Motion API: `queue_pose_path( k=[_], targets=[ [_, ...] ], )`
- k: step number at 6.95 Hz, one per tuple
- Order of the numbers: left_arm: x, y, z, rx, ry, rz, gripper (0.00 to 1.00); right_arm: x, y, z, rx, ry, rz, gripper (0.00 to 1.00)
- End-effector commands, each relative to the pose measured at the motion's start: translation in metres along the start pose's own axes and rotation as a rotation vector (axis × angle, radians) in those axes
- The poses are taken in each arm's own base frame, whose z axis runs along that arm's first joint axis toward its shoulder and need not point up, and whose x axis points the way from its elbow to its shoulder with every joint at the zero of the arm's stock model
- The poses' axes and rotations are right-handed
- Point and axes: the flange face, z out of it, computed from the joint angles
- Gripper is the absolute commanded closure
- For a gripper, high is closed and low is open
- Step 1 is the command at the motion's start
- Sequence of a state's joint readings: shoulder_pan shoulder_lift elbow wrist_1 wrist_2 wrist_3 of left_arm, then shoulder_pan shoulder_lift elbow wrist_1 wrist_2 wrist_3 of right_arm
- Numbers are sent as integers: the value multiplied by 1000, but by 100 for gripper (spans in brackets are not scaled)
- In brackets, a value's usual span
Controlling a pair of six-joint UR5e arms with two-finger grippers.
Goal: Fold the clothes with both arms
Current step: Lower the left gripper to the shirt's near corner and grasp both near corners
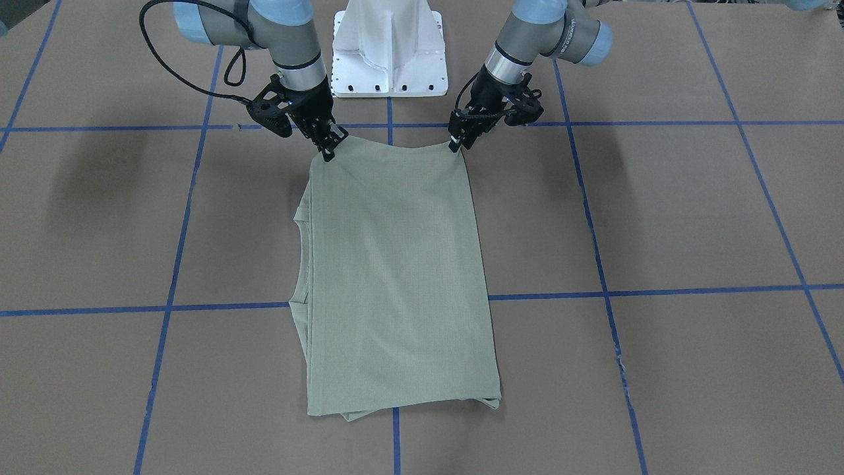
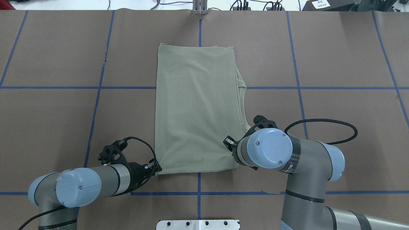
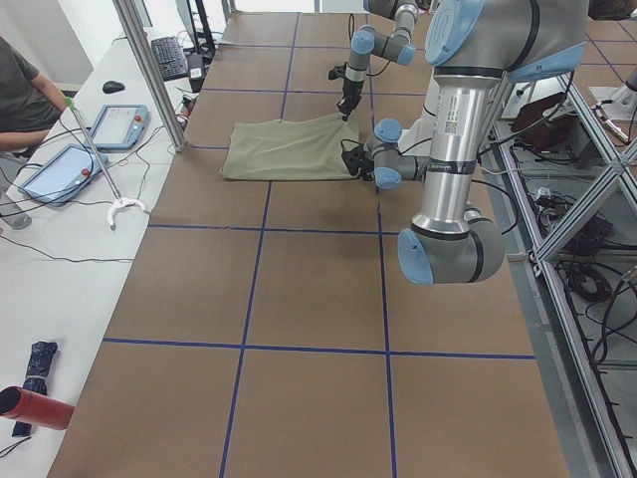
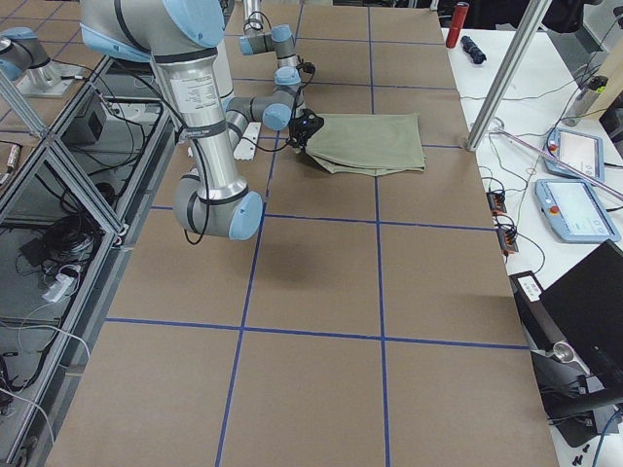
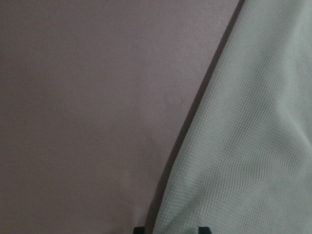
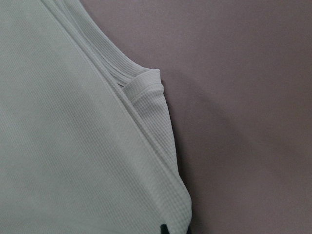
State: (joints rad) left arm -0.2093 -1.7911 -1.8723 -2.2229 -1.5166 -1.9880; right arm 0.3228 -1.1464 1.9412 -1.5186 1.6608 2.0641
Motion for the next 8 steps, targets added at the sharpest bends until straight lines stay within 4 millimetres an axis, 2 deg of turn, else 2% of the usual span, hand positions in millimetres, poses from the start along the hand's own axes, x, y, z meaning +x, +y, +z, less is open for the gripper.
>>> queue_pose_path(
  k=[1,2,3,4,5,6,7,8],
  targets=[
    [1,1,0,-2,1,0,100,1,0,0,-1,1,0,100],
    [7,3,-6,-9,17,-1,100,0,0,-1,-1,-3,0,100],
    [19,7,-21,-22,51,-5,100,-1,1,-5,-5,-11,-1,100],
    [33,12,-54,-48,97,-12,100,3,2,-15,-15,-21,0,100],
    [43,35,-91,-90,95,-50,100,18,7,-33,-48,-30,22,100],
    [58,50,-133,-124,106,-80,100,41,13,-62,-90,-51,43,100],
    [72,53,-170,-147,140,-95,100,60,8,-96,-113,-71,41,100],
    [83,53,-189,-158,169,-99,100,57,-1,-120,-105,-68,55,100]
  ],
)
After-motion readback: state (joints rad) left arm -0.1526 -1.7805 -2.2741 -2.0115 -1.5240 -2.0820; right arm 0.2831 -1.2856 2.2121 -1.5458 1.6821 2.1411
